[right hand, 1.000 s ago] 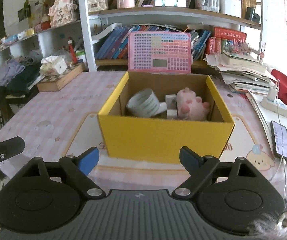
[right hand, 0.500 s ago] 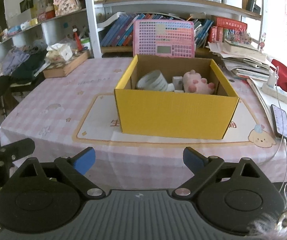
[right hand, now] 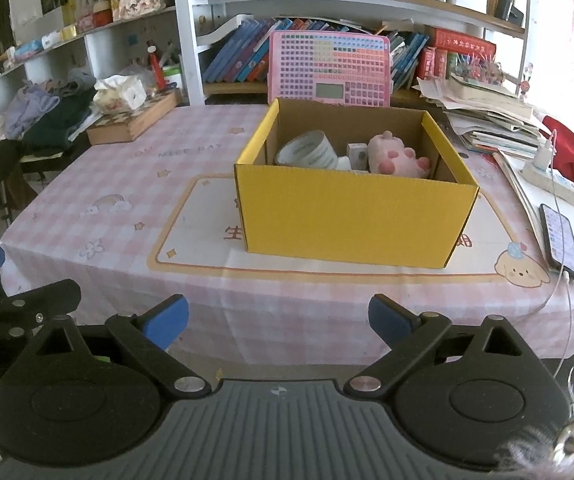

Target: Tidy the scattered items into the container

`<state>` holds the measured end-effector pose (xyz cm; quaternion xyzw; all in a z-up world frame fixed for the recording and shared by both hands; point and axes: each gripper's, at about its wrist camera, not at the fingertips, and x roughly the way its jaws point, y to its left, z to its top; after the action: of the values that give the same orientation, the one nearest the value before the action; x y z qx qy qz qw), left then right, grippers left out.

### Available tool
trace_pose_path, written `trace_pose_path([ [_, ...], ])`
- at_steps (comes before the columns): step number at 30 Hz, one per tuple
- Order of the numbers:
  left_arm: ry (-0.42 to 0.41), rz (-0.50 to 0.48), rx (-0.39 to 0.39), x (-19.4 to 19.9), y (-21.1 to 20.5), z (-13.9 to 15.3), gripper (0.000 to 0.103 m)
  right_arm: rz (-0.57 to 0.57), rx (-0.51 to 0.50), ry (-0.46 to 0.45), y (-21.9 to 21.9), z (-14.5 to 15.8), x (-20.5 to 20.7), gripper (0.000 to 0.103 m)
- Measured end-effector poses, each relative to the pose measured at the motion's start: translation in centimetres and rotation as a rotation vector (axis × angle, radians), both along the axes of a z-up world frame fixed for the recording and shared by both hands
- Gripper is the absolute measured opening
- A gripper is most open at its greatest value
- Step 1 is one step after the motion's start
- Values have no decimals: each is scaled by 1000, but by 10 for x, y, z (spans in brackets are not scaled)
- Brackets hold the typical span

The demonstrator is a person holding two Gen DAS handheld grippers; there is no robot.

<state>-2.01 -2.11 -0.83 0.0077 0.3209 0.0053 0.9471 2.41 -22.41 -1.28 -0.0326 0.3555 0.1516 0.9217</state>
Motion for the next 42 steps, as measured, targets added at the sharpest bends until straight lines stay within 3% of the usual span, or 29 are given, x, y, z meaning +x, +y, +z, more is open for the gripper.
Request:
trace_pose_path([
  [42, 7, -5, -8, -1, 0, 2, 103, 33, -6, 18, 4, -3, 2, 98],
])
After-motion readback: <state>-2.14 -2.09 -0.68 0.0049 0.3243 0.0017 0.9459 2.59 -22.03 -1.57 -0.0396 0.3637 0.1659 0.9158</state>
